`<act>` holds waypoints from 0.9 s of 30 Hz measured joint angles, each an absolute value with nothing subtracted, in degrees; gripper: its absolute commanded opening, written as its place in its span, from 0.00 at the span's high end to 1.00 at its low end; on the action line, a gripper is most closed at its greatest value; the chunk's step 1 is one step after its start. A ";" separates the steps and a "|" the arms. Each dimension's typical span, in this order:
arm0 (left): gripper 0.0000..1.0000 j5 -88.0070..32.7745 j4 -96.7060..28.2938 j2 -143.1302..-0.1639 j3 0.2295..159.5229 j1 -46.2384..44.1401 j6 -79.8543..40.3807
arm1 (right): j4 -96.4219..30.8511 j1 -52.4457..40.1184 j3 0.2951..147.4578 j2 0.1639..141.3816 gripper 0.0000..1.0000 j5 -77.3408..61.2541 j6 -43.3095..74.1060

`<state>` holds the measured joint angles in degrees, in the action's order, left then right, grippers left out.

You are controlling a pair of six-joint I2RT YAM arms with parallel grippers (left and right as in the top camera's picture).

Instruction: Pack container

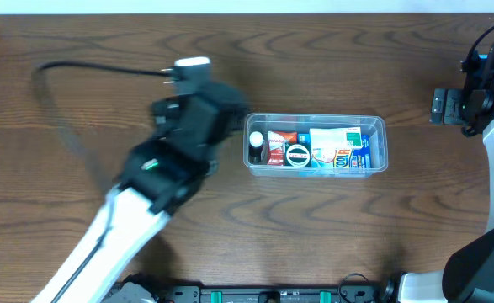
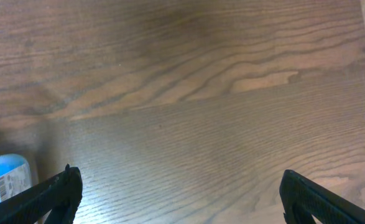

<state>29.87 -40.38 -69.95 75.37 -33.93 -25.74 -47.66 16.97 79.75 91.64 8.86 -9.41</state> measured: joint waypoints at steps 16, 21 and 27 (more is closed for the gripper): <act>0.02 29.61 -43.68 -36.01 71.99 -34.61 -20.58 | -47.64 16.97 79.75 91.64 0.01 8.86 -9.43; 0.02 29.10 -44.58 -28.32 67.66 -34.61 -18.52 | -47.64 16.97 79.75 91.64 0.01 8.86 -9.43; 0.02 28.88 -46.81 -21.32 61.56 -34.61 -18.39 | -47.64 16.97 79.75 91.64 0.01 8.86 -9.43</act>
